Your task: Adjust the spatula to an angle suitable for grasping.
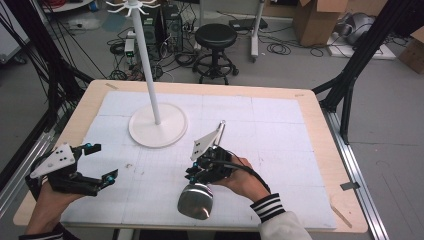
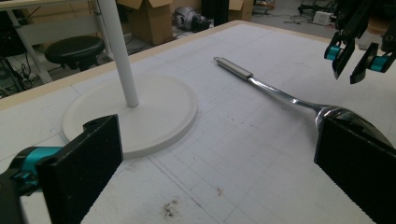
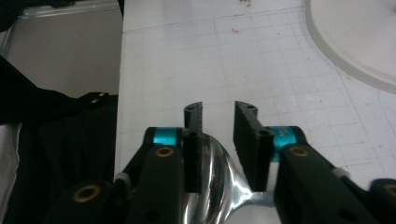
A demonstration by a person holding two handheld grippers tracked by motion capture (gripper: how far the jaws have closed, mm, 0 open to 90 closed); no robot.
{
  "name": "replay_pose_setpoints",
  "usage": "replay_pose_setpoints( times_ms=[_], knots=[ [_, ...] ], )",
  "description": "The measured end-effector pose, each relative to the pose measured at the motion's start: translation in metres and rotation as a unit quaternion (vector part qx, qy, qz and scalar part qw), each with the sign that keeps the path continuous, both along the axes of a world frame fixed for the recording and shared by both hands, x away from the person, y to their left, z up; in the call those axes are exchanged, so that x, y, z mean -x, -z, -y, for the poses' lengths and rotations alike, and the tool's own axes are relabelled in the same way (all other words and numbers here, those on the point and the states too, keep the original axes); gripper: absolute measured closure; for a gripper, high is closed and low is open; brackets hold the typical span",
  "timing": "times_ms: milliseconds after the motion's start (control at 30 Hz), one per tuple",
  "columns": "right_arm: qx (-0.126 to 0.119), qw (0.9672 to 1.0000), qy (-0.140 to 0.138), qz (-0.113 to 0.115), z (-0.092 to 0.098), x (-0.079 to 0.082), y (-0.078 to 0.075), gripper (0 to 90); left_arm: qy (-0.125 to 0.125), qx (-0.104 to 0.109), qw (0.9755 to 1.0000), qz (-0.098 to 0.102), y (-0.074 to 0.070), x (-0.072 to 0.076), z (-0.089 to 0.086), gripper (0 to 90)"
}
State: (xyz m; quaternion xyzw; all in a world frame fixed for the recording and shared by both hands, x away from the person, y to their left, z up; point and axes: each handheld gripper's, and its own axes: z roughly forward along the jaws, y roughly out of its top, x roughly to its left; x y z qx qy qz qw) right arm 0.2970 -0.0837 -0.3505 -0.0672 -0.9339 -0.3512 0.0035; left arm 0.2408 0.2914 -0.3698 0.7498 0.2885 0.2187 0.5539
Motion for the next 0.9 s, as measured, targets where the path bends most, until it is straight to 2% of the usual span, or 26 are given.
replay_pose_setpoints(
  times_ms=[33, 67, 100, 233, 433, 567, 633, 733, 800, 900],
  knots=[
    [0.000, 1.0000, 0.000, 0.000, 0.000, 0.000, 0.000, 79.6, 0.001, 0.000, 1.0000, 0.000, 0.000, 0.000, 0.000, 1.7],
    [0.016, 0.9999, 0.005, 0.000, -0.006, 0.001, 0.003, 83.8, 0.001, 0.000, 1.0000, 0.000, 0.000, 0.000, 0.000, 1.7],
    [0.016, 0.9999, 0.005, 0.000, -0.006, 0.001, 0.003, 83.8, 0.001, 0.000, 1.0000, 0.000, 0.000, 0.000, 0.000, 1.7],
    [0.030, 0.9995, -0.009, -0.005, -0.017, -0.001, 0.011, 89.4, 0.006, 0.000, 1.0000, 0.000, 0.001, 0.000, 0.001, 1.7],
    [0.047, 0.9987, -0.017, -0.009, -0.027, -0.002, 0.019, 89.5, 0.003, 0.002, 1.0000, 0.001, 0.000, 0.000, -0.001, 1.7],
    [0.048, 0.9985, -0.024, -0.007, -0.033, 0.000, 0.024, 89.5, 0.003, 0.002, 1.0000, 0.002, -0.001, 0.000, -0.001, 1.7],
    [0.047, 0.9987, -0.016, -0.006, -0.036, 0.001, 0.026, 89.5, 0.004, 0.002, 1.0000, 0.003, -0.001, 0.000, -0.001, 1.7],
    [0.052, 0.9985, -0.018, -0.002, -0.039, 0.002, 0.029, 89.6, 0.004, 0.003, 1.0000, 0.002, -0.001, 0.000, -0.001, 1.7],
    [0.068, 0.9973, -0.025, -0.008, -0.045, 0.005, 0.035, 89.6, 0.003, 0.002, 1.0000, 0.002, -0.001, 0.000, -0.001, 1.7],
    [0.068, 0.9973, -0.028, -0.011, -0.049, 0.006, 0.039, 89.6, 0.002, 0.002, 1.0000, 0.002, -0.001, 0.000, -0.001, 1.7]
  ],
)
